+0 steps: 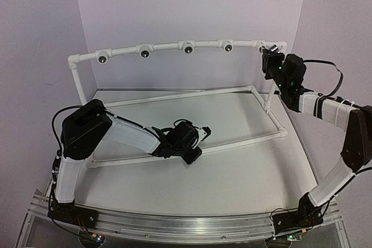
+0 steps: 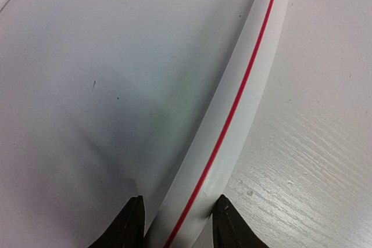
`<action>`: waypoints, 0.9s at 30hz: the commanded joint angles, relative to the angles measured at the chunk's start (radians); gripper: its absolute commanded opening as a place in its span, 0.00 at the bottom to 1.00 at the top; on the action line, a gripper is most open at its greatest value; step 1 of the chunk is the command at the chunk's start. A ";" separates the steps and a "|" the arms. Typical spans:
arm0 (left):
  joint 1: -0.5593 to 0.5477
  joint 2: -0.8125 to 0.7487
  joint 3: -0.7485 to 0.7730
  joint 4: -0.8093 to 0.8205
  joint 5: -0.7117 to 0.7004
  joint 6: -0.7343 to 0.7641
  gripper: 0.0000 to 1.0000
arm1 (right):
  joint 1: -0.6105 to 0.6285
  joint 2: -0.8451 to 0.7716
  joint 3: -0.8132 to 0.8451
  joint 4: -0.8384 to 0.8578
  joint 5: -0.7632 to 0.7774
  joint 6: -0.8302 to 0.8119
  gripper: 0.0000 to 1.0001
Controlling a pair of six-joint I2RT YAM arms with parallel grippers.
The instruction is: Install the water faucets
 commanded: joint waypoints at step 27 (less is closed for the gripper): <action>-0.028 0.172 -0.108 -0.386 0.119 -0.133 0.00 | -0.031 -0.089 -0.013 -0.030 0.058 0.032 0.98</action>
